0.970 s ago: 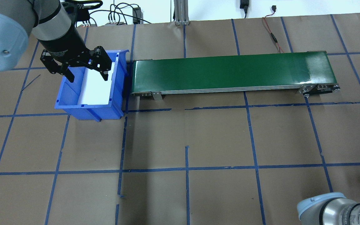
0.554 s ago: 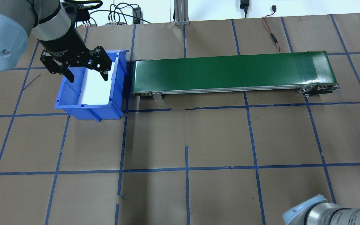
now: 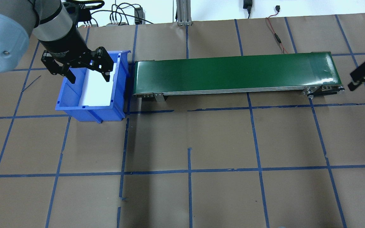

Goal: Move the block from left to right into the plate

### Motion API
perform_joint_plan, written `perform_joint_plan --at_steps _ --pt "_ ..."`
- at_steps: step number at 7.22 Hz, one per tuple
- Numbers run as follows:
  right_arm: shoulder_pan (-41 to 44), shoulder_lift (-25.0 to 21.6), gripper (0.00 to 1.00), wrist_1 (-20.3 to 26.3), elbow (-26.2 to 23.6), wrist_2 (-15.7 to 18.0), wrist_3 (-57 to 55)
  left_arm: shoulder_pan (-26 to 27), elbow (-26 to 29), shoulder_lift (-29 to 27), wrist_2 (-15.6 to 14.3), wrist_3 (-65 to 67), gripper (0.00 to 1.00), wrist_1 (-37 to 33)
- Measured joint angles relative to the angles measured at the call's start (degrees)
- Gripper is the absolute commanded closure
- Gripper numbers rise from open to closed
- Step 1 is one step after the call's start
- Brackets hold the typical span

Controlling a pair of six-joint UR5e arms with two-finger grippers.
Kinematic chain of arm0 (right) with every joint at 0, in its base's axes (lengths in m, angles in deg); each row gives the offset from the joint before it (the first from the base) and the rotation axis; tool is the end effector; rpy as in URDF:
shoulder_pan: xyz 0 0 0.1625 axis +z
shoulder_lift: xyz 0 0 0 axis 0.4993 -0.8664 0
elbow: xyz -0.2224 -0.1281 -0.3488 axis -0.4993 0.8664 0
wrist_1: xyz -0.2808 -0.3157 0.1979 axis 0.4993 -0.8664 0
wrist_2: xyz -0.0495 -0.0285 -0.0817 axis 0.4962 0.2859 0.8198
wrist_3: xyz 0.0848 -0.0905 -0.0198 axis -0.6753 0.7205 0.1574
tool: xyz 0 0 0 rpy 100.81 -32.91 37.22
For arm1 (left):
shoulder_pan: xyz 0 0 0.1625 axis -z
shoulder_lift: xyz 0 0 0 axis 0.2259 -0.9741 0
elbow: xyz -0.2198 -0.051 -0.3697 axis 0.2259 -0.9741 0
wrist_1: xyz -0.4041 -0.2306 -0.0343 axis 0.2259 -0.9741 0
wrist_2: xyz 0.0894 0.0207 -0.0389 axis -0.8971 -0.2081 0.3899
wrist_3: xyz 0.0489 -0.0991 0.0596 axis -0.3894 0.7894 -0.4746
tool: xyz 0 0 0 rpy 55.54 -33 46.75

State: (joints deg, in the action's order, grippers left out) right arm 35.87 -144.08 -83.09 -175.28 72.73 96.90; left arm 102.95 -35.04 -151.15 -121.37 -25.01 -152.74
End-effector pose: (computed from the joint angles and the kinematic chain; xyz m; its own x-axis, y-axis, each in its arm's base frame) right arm -0.0949 -0.5437 0.4263 -0.9945 -0.0935 -0.0474 -0.0952 0.9948 0.0368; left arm -0.1316 -0.5619 0.4524 -0.9999 -0.0100 -0.0063 -0.0102 0.9994 0.0327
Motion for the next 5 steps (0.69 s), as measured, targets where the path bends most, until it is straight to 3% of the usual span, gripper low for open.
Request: perform_joint_plan --at_steps 2,3,5 --pt "15.7 0.5 0.00 6.3 9.7 -0.2 -11.2 0.0 0.0 0.0 0.0 0.0 0.00 0.0" --pt "20.6 0.8 0.00 8.5 12.0 -0.3 -16.7 0.0 0.0 0.0 0.0 0.0 0.00 0.0" --pt "25.0 0.9 0.00 9.3 11.9 0.6 -20.9 0.0 0.0 0.0 0.0 0.0 0.00 0.0"
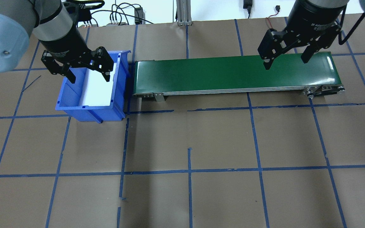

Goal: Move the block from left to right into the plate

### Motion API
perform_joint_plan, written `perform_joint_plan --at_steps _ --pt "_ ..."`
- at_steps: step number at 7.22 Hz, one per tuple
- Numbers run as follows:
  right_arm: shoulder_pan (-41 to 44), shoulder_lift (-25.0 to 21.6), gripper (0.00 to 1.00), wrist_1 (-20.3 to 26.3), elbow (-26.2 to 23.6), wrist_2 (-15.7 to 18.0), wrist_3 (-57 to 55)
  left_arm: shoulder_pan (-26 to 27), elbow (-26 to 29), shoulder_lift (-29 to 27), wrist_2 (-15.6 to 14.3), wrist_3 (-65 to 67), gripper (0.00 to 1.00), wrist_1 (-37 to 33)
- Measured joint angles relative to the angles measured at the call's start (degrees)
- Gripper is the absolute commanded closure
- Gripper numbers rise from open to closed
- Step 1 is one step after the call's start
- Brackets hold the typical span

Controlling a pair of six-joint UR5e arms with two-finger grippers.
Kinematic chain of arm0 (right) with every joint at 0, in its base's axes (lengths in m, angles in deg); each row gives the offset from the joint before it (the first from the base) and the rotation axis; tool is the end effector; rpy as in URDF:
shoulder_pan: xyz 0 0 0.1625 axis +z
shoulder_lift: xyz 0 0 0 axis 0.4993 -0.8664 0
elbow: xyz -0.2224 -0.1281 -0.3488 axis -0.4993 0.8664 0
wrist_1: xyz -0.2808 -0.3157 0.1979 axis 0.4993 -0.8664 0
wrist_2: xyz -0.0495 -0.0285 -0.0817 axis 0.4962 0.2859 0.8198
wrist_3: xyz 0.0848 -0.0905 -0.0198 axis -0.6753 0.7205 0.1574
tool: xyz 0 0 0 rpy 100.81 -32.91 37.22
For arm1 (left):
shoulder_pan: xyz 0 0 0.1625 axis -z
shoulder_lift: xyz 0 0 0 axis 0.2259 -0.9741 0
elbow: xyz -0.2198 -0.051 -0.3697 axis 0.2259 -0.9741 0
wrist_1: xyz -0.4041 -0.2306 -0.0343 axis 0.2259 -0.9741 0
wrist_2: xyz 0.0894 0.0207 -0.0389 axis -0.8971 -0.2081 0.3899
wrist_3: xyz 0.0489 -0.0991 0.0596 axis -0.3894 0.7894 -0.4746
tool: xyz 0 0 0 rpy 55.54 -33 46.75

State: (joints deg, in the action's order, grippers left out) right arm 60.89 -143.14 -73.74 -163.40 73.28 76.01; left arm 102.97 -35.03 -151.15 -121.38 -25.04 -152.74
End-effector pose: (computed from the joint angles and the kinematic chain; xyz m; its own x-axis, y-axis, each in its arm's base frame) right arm 0.1429 -0.5427 0.5141 -0.9860 -0.1661 -0.0175 -0.1665 0.9857 0.0253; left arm -0.1318 -0.5618 0.4525 -0.9999 -0.0091 -0.0065 -0.0093 0.9994 0.0325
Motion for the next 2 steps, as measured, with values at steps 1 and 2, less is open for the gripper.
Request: perform_joint_plan --at_steps 1,2 --pt "0.4 0.0 0.00 -0.1 -0.4 0.8 -0.2 0.0 0.0 0.0 0.0 0.0 0.00 0.0" --pt "0.1 -0.1 0.00 -0.2 -0.6 2.0 -0.2 0.0 -0.1 0.0 0.0 0.0 0.00 0.0"
